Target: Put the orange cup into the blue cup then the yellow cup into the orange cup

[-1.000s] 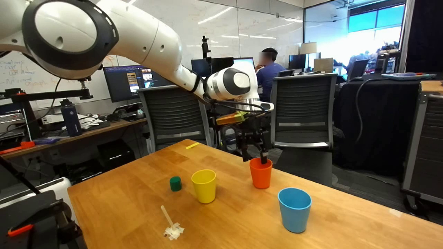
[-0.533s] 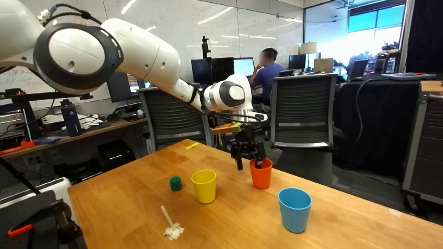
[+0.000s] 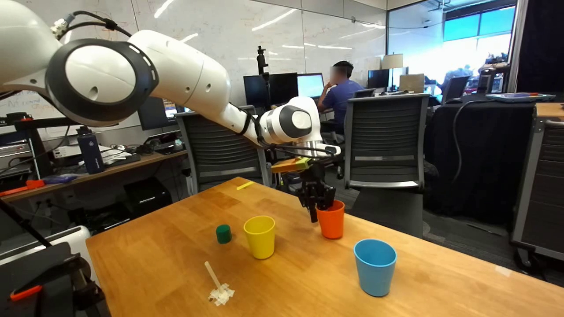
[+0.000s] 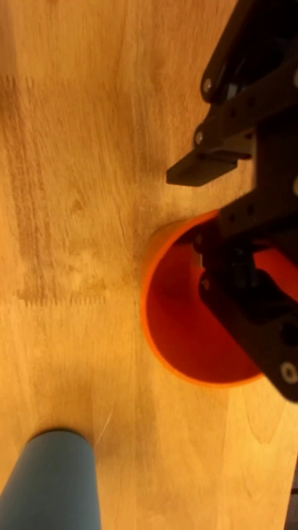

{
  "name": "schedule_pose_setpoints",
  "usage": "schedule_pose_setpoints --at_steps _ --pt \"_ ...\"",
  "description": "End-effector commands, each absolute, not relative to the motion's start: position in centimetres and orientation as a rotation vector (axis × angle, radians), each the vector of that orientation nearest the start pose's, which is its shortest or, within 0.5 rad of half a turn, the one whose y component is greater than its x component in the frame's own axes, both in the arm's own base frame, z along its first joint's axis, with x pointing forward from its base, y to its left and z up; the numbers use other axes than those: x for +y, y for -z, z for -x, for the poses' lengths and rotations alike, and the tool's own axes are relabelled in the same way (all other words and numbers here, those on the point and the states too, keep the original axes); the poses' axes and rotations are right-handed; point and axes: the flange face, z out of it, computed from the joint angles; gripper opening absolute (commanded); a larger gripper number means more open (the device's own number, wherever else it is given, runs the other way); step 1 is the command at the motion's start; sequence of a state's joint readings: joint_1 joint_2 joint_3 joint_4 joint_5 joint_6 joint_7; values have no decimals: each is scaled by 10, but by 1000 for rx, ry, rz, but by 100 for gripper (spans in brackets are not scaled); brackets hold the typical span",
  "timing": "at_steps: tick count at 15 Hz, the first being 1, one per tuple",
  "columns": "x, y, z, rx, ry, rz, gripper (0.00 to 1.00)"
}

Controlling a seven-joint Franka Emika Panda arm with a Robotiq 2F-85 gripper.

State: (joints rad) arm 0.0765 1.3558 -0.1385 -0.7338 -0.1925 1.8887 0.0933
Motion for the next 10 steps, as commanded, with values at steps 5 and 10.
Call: schedule_pose_setpoints --at_steps 5,10 --pt "-28 -111 -774 -12 -304 3471 2" --pt "-35 -155 -782 25 -231 3463 1"
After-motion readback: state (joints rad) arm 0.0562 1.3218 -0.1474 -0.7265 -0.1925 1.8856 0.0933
